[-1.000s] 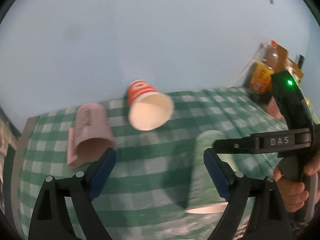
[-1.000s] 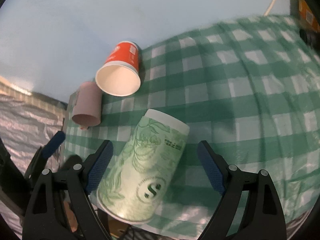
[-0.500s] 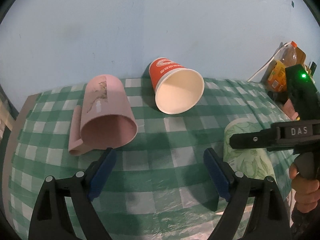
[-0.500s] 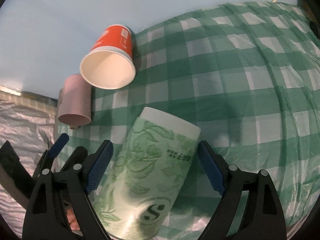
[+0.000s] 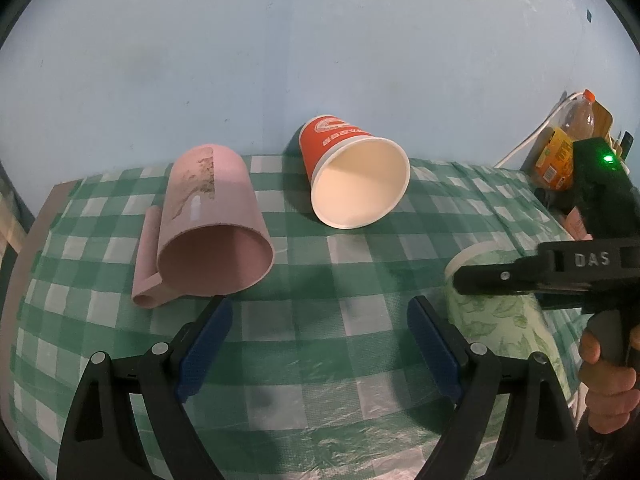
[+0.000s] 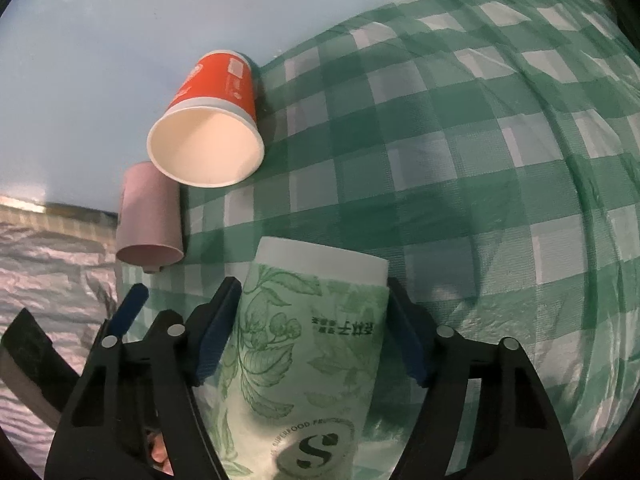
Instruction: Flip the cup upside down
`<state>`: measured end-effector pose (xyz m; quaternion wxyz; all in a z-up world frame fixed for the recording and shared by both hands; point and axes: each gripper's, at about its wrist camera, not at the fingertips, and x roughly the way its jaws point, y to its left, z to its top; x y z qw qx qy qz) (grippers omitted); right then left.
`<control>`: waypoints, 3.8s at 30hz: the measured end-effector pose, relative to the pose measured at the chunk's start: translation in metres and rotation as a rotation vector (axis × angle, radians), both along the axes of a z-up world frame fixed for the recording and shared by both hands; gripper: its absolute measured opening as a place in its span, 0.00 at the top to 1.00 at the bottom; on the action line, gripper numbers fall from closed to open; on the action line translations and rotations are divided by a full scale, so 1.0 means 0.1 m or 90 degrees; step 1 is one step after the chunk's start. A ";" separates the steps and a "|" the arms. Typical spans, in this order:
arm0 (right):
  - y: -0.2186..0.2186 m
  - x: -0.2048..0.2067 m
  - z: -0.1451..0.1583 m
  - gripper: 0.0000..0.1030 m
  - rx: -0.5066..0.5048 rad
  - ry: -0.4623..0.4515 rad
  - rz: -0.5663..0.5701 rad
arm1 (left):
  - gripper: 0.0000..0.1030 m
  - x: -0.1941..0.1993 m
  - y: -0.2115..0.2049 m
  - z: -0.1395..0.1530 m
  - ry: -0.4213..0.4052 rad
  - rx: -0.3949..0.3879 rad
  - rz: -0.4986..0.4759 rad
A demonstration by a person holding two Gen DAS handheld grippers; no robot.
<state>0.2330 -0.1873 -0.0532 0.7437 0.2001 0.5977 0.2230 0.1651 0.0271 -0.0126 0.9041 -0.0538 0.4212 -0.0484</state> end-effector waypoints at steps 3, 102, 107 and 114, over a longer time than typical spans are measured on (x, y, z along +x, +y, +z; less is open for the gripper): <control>-0.02 -0.08 0.11 0.31 -0.006 -0.047 0.008 | 0.12 -0.02 0.01 0.00 0.000 -0.011 0.002; -0.26 -2.27 0.83 0.17 -0.205 -0.737 -0.090 | 0.08 -1.57 -0.38 0.36 -0.301 0.046 0.022; -0.26 -2.27 0.79 0.17 -0.205 -0.732 -0.089 | 0.08 -1.59 -0.37 0.34 -0.305 0.039 0.029; -0.25 -2.23 0.75 0.17 -0.199 -0.711 -0.091 | 0.00 -1.60 -0.38 0.33 -0.313 0.037 0.030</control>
